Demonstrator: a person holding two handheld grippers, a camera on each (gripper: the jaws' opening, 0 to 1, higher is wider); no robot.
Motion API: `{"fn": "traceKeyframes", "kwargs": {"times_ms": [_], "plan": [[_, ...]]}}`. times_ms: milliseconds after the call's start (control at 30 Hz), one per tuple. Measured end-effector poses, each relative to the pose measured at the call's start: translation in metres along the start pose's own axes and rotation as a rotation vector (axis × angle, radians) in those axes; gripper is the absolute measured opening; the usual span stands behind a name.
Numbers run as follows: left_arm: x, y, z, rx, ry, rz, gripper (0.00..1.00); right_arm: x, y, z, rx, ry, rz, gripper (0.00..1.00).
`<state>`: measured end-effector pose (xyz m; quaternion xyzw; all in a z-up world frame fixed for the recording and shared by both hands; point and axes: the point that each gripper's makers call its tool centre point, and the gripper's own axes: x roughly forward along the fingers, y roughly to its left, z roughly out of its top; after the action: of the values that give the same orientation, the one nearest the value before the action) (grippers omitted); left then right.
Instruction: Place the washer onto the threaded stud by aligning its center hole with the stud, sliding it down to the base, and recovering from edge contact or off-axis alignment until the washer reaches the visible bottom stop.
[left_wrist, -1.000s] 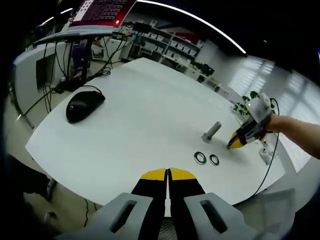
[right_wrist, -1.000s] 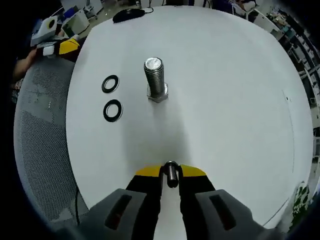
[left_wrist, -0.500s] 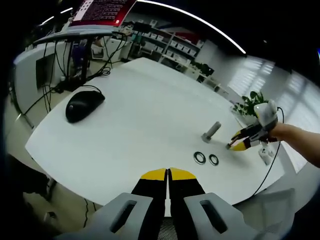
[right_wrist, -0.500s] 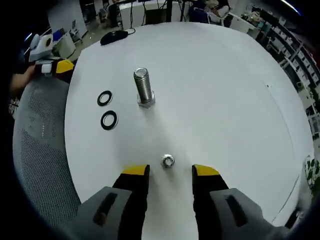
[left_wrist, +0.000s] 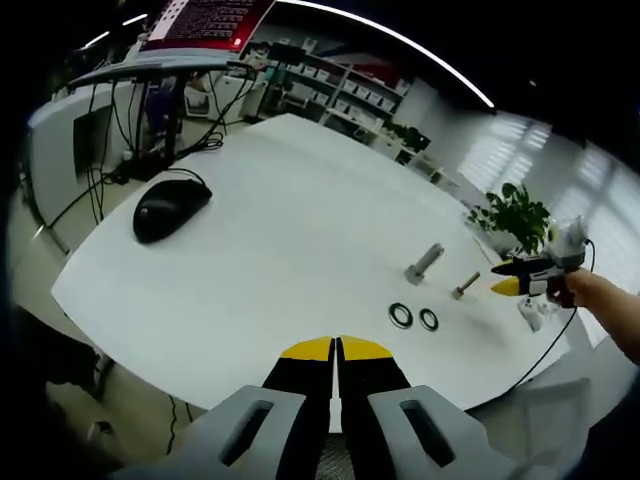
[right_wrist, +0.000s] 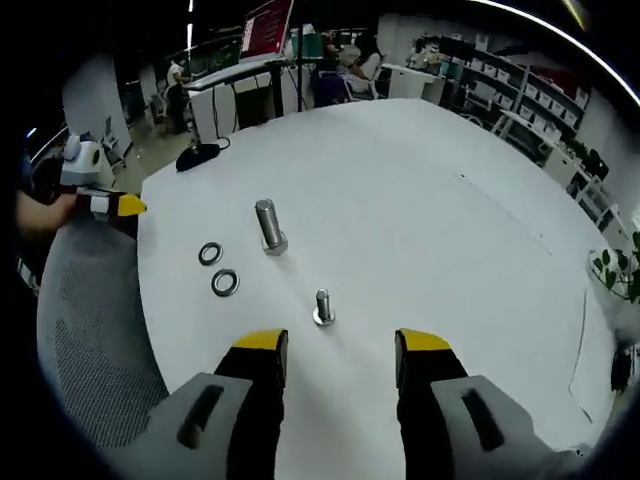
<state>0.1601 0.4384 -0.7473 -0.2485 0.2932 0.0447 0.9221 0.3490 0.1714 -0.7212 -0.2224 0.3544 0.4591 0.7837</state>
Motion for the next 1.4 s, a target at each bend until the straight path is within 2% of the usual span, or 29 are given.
{"fn": "traceKeyframes", "kwargs": {"times_ms": [100, 267, 500, 633, 700, 800, 933, 1033, 1133, 1233, 1400], "plan": [[-0.001, 0.000, 0.000, 0.001, -0.001, 0.002, 0.00, -0.010, 0.000, 0.003, 0.016, -0.051, -0.026, 0.54], [-0.001, 0.001, 0.000, 0.011, -0.002, 0.014, 0.00, -0.024, 0.010, 0.003, 0.029, -0.088, -0.031, 0.58], [-0.001, 0.001, -0.001, 0.014, 0.007, 0.014, 0.00, -0.035, 0.028, 0.004, 0.056, -0.126, -0.008, 0.58], [-0.002, -0.001, -0.002, 0.016, 0.010, 0.010, 0.00, -0.041, 0.041, 0.010, 0.081, -0.161, 0.029, 0.59], [-0.002, -0.001, -0.002, 0.013, 0.013, 0.011, 0.00, -0.042, 0.048, 0.007, 0.107, -0.137, 0.056, 0.61], [-0.002, -0.002, -0.002, 0.018, 0.018, 0.011, 0.00, -0.044, 0.057, 0.005, 0.052, -0.132, 0.067, 0.66], [-0.002, -0.001, -0.004, 0.030, 0.026, 0.017, 0.00, -0.046, 0.063, 0.003, 0.046, -0.117, 0.076, 0.67], [-0.002, -0.003, -0.004, 0.030, 0.030, 0.013, 0.00, -0.046, 0.068, 0.004, 0.041, -0.117, 0.083, 0.67], [-0.002, -0.004, -0.005, 0.032, 0.034, 0.010, 0.00, -0.046, 0.071, 0.002, -0.005, -0.106, 0.072, 0.66], [-0.002, -0.004, -0.005, 0.033, 0.035, 0.011, 0.00, -0.045, 0.077, 0.001, -0.009, -0.094, 0.096, 0.62], [-0.002, -0.004, -0.005, 0.034, 0.037, 0.010, 0.00, -0.042, 0.086, -0.006, -0.038, -0.038, 0.125, 0.60]]}}
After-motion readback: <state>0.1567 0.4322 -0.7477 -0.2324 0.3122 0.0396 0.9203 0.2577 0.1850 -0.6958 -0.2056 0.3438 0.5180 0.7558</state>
